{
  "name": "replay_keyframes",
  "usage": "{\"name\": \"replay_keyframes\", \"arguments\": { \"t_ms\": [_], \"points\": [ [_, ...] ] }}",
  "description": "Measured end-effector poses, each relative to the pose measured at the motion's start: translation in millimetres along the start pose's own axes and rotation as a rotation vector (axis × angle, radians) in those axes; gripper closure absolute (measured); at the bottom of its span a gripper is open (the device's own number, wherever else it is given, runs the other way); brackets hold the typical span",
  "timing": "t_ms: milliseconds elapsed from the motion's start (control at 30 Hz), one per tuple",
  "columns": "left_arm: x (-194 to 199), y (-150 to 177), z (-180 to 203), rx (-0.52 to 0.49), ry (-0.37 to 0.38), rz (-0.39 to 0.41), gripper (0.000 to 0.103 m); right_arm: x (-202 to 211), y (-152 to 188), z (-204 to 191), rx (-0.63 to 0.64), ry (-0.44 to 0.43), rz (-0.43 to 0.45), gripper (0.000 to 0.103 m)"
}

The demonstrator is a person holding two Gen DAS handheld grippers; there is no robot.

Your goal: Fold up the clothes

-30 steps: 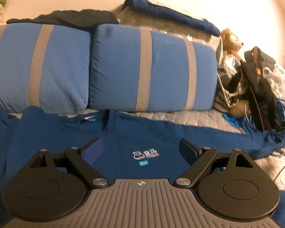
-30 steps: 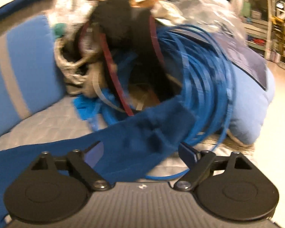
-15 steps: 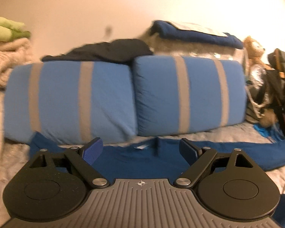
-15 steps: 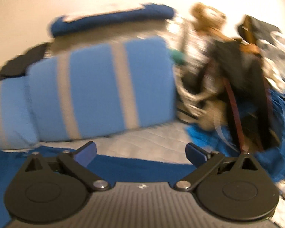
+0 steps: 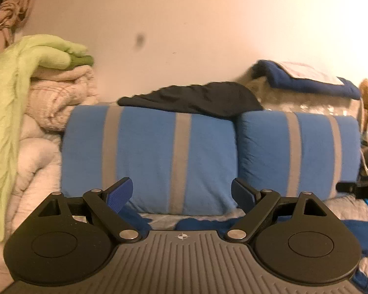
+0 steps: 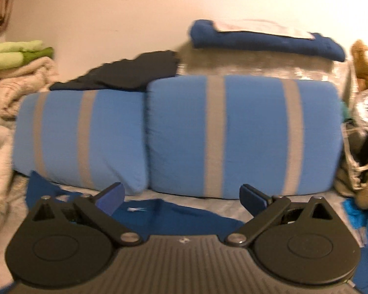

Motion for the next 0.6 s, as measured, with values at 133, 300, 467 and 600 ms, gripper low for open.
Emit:
{"name": "replay_keyframes", "arguments": {
  "t_ms": [133, 300, 467, 600],
  "points": [
    [5.0, -6.0, -12.5, 0.010, -0.016, 0.012, 0.015, -2.5, 0.0, -33.6, 0.013, -0.057, -0.014, 0.000],
    [11.3, -12.4, -25.3, 0.027, -0.030, 0.010, 0.015, -0.9, 4.0, -60.0, 0.007, -0.107, -0.035, 0.000],
    [9.2, -16.6, -36.1, 0.053, -0.036, 0.007, 0.015, 1.2, 14.7, -66.2, -0.021, -0.130, -0.060, 0.000],
    [-0.2, -15.0, -42.9, 0.081, -0.026, 0.010, 0.015, -5.5, 23.3, -70.3, -0.025, -0.124, -0.069, 0.000]
  ]
}}
Point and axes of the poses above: each gripper's, at about its wrist camera, not at the fingertips, and x roughly against the way its jaws point, z to its right, y to its underside, the point moved 9 cm from there along -x, roughly the way its jaws point, and after that the axes turned 11 degrees about -z, right-handed, at the moved point
